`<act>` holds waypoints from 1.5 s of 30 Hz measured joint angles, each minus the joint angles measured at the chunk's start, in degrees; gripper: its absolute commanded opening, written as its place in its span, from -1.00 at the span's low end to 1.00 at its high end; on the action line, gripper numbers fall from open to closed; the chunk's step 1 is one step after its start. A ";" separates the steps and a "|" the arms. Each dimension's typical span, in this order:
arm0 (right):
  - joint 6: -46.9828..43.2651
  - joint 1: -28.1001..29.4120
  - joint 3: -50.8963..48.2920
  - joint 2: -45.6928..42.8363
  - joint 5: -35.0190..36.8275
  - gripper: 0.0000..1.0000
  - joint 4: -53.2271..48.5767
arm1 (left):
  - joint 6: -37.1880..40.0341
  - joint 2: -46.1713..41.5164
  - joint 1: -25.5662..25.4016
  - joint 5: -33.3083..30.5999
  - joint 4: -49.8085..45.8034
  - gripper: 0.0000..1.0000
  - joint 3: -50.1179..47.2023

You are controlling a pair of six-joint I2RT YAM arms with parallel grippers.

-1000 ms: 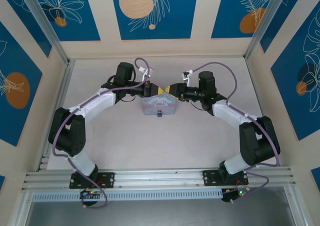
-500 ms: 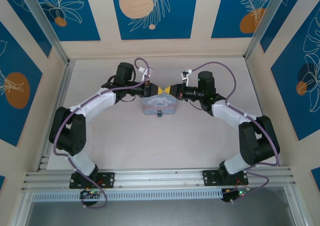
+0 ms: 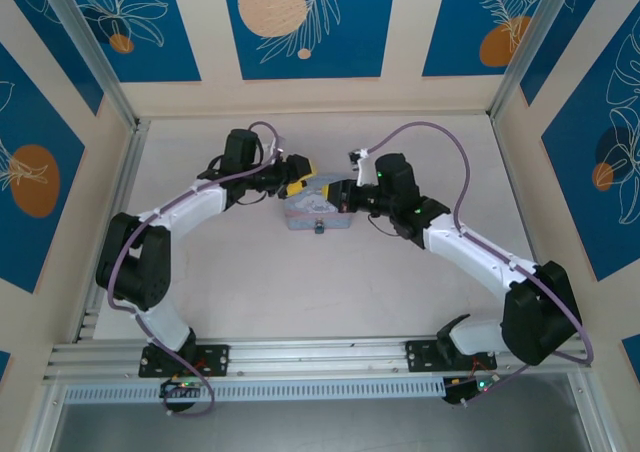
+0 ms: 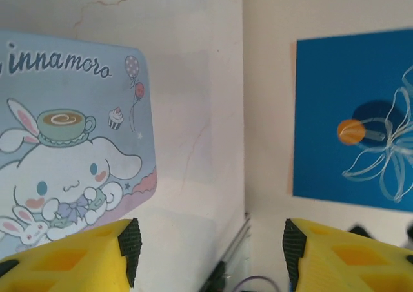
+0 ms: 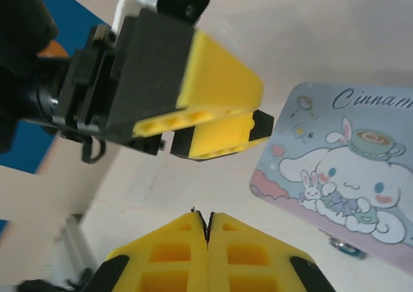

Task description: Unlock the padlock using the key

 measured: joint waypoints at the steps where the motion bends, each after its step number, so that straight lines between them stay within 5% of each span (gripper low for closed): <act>1: -2.16 1.57 0.66 -0.02 3.30 -1.00 -0.92 | -2.23 0.00 0.00 0.02 -0.59 0.23 0.39; 6: -11.89 6.62 3.15 1.01 15.23 -1.00 -3.30 | -11.34 -0.04 -0.09 0.02 -1.95 0.19 1.03; 12: -19.17 7.74 6.56 4.28 21.44 -1.00 -3.56 | -17.35 -0.87 -0.74 -0.07 -4.00 0.07 1.01; 28: -25.88 9.29 8.72 8.20 24.68 -1.00 -2.78 | -22.80 -2.12 -2.25 -0.92 -3.56 -0.29 0.79; 35: -26.05 9.53 8.74 8.87 24.85 -1.00 -2.82 | -23.23 -2.10 -2.32 -1.49 -3.34 -0.59 0.79; 39: -26.08 9.53 8.74 8.92 25.29 -1.00 -2.64 | -23.23 -2.10 -2.32 -2.14 -3.39 -1.00 0.79; 41: -26.08 9.57 8.76 8.92 25.51 -0.99 -2.64 | -23.32 -2.10 -2.32 -2.47 -3.32 -1.00 0.83; 45: -24.96 9.57 8.79 8.81 25.68 -0.16 -3.50 | -22.03 -2.10 -2.38 -2.56 -3.41 -1.00 0.90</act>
